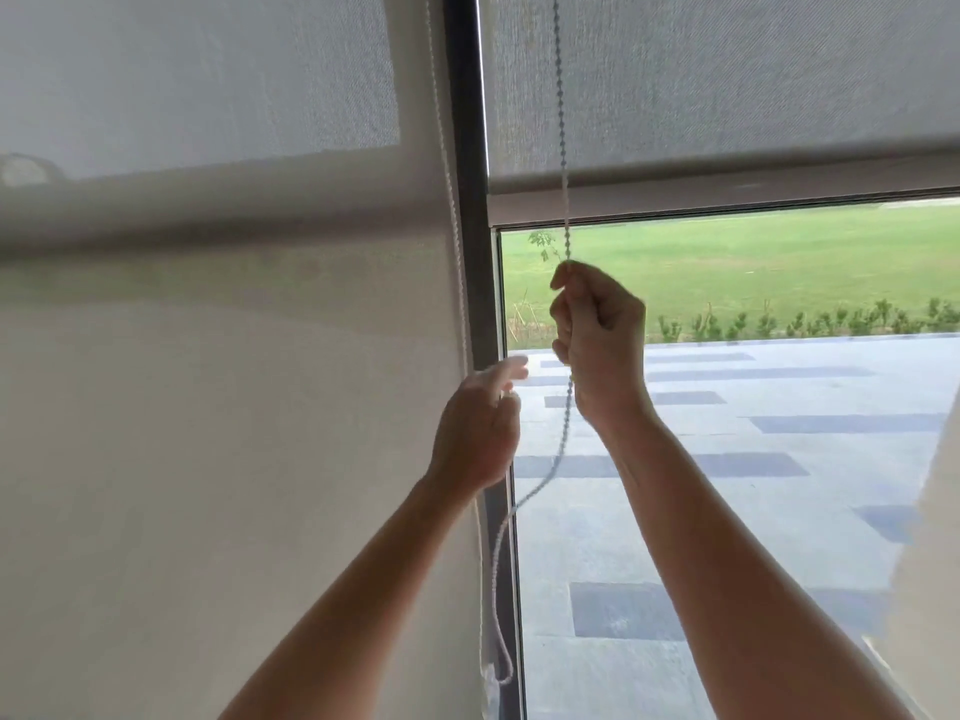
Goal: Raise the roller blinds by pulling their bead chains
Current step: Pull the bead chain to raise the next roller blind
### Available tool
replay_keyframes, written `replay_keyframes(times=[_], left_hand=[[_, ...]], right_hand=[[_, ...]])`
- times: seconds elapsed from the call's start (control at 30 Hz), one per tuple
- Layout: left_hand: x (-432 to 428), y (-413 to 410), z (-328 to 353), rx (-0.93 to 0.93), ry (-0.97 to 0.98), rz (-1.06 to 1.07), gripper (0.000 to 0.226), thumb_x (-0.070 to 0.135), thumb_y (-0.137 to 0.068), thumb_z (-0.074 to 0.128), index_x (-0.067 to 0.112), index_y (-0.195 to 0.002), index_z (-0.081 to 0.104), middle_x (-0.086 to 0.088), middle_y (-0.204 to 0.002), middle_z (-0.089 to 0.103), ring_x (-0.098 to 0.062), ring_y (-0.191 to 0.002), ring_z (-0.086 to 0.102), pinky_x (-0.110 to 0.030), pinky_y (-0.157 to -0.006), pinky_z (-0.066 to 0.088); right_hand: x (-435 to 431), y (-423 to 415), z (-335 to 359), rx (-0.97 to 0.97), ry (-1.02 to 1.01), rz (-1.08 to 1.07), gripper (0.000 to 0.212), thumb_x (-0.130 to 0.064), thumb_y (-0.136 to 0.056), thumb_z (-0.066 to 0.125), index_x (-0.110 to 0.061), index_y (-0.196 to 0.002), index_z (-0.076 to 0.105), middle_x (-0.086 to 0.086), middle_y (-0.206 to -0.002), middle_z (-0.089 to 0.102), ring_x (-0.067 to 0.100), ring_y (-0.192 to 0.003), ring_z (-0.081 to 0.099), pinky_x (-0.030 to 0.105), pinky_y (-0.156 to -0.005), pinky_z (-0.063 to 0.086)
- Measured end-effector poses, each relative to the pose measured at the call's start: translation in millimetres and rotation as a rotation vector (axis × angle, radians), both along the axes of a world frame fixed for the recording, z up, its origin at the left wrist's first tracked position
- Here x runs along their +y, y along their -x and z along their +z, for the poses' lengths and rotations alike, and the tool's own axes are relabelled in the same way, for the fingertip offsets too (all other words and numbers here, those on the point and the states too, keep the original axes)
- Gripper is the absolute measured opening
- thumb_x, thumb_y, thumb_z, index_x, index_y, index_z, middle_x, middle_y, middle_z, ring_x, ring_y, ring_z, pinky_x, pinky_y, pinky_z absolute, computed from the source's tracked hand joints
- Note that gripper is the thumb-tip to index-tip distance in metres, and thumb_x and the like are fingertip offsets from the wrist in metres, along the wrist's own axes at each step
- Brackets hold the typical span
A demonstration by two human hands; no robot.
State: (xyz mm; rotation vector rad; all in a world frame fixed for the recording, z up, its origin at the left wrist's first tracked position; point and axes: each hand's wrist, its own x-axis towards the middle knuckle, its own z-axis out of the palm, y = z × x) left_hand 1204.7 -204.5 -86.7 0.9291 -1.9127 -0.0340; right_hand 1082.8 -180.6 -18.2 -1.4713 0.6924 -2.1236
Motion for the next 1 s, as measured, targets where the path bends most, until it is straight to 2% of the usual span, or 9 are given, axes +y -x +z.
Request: replay_keyframes(times=[0.07, 0.2, 0.37, 0.47, 0.6, 0.73, 0.8, 0.9, 1.0], left_hand=[[3, 6, 38, 0.165, 0.027, -0.067, 0.04, 0.022, -0.096, 0.03, 0.011, -0.124, 0.055, -0.006, -0.112, 0.07, -0.012, -0.083, 0.065, -0.024, -0.075, 0.053], [15, 23, 108, 0.469, -0.152, -0.365, 0.034, 0.022, -0.105, 0.029, 0.005, -0.121, 0.054, -0.007, -0.095, 0.068, -0.018, -0.08, 0.065, -0.035, -0.07, 0.055], [13, 21, 183, 0.747, -0.08, -0.416, 0.025, 0.017, -0.102, 0.042, 0.002, -0.108, 0.061, -0.001, -0.064, 0.058, -0.005, -0.044, 0.048, -0.018, -0.039, 0.039], [6, 16, 195, 0.872, -0.065, -0.419, 0.023, 0.014, -0.101, 0.044, 0.007, -0.093, 0.064, 0.004, -0.056, 0.045, -0.005, -0.041, 0.033, -0.02, -0.036, 0.026], [1, 22, 153, 0.946, 0.168, -0.289, 0.037, -0.001, -0.098, 0.042, 0.018, -0.069, 0.054, 0.009, -0.053, 0.04, -0.008, -0.051, 0.034, -0.027, -0.054, 0.029], [10, 33, 88, 0.863, 0.253, -0.261, 0.03, -0.001, -0.097, 0.041, 0.013, -0.074, 0.055, 0.013, -0.058, 0.044, -0.001, -0.053, 0.038, -0.018, -0.054, 0.031], [13, 34, 53, 0.808, 0.262, -0.224, 0.029, 0.001, -0.097, 0.04, 0.014, -0.076, 0.056, 0.014, -0.061, 0.048, 0.001, -0.054, 0.041, -0.014, -0.054, 0.032], [11, 28, 7, 0.738, 0.213, -0.128, 0.029, 0.001, -0.095, 0.04, 0.012, -0.073, 0.055, 0.014, -0.06, 0.048, -0.001, -0.051, 0.04, -0.016, -0.05, 0.031], [5, 21, -36, 0.667, 0.149, -0.012, 0.028, 0.002, -0.093, 0.041, 0.01, -0.071, 0.055, 0.014, -0.06, 0.052, 0.0, -0.053, 0.047, -0.016, -0.052, 0.036]], right_hand=[[-3, -3, -35, 0.005, -0.036, 0.0, 0.036, 0.001, -0.096, 0.042, -0.019, -0.074, 0.062, -0.012, -0.048, 0.041, 0.002, -0.042, 0.028, 0.015, -0.041, 0.024], [0, -19, -100, 0.059, -0.102, -0.028, 0.034, -0.008, -0.093, 0.042, -0.025, -0.07, 0.06, -0.011, -0.05, 0.042, 0.001, -0.044, 0.03, 0.007, -0.045, 0.027], [5, -34, -175, 0.15, -0.192, -0.078, 0.035, -0.005, -0.091, 0.043, -0.029, -0.072, 0.061, -0.01, -0.053, 0.045, 0.004, -0.05, 0.035, 0.02, -0.05, 0.03], [8, -41, -211, 0.206, -0.238, -0.076, 0.044, 0.005, -0.089, 0.042, -0.031, -0.071, 0.06, -0.002, -0.056, 0.039, 0.009, -0.052, 0.032, 0.026, -0.05, 0.027], [12, -46, -254, 0.283, -0.276, -0.052, 0.039, 0.0, -0.09, 0.046, -0.033, -0.074, 0.062, -0.003, -0.056, 0.04, 0.01, -0.051, 0.033, 0.026, -0.05, 0.027], [14, -40, -295, 0.497, -0.477, -0.053, 0.026, -0.022, -0.087, 0.051, -0.042, -0.076, 0.063, -0.01, -0.048, 0.048, 0.003, -0.044, 0.04, 0.02, -0.048, 0.033], [7, -28, -296, 0.638, -0.612, 0.025, 0.028, -0.017, -0.086, 0.054, -0.039, -0.079, 0.069, -0.014, -0.054, 0.061, 0.001, -0.054, 0.055, 0.022, -0.055, 0.043], [-19, -13, -252, 0.758, -0.628, 0.097, 0.039, 0.011, -0.084, 0.049, -0.014, -0.094, 0.076, -0.003, -0.095, 0.074, 0.012, -0.094, 0.066, 0.025, -0.085, 0.051], [-40, -1, -150, 0.602, -0.511, 0.137, 0.047, 0.018, -0.083, 0.046, -0.019, -0.089, 0.076, -0.008, -0.086, 0.074, 0.007, -0.081, 0.067, 0.026, -0.078, 0.051]])
